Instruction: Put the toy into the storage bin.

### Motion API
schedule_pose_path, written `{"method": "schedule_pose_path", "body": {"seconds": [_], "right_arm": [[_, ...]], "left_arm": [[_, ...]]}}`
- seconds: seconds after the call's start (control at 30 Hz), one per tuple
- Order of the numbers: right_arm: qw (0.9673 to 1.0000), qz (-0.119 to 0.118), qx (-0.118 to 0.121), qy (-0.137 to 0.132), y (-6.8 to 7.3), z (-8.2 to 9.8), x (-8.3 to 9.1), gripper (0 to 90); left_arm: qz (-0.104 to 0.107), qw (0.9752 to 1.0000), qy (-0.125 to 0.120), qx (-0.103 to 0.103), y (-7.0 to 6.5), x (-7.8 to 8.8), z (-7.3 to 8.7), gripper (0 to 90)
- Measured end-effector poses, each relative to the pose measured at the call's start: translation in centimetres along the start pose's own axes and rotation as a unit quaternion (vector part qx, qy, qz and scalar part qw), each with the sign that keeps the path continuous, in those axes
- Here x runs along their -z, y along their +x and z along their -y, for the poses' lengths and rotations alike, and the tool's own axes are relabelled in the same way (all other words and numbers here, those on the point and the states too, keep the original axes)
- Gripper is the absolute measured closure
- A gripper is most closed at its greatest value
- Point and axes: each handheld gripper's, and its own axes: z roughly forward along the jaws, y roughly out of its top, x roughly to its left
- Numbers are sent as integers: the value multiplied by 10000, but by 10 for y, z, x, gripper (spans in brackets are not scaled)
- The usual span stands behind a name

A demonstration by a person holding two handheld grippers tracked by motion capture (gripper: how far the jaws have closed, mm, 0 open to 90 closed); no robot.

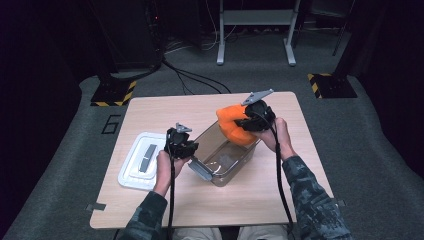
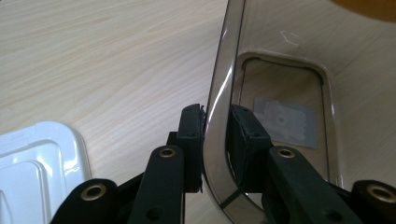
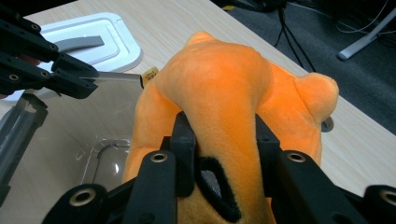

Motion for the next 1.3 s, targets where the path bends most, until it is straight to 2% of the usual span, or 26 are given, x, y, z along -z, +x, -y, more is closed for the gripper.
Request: {"method": "schedule_pose_path", "body": {"seconds": [0.13,0.17,0.2,0.27,0.57,0.73,0.77,1.3], "right_arm": [[9999,-88,45,89,1,3,-9,692],[9999,-104,-47,119,2,3,-11,692],[9999,-107,20,112,1,4,-14,692],[9998,-133,8,162,0,6,-18,692],[9996,-116,78,263,2,13,-31,692],[9995,-158,15,268,2,15,-34,692],[9994,-183,60,299,2,16,-34,692],[9979,-302,-157,546,-2,24,-40,694]], "left_arm": [[-2,10000,-4,-5,0,0,0,751],[-2,10000,-3,-12,0,0,0,751],[-5,10000,-3,-12,0,0,0,751],[-8,10000,-5,-19,0,0,0,751],[-24,10000,-9,13,1,-1,0,751],[-20,10000,-3,-7,0,0,0,752],[-30,10000,1,-15,0,0,0,752],[-51,9999,9,-89,-1,0,-1,753]]}}
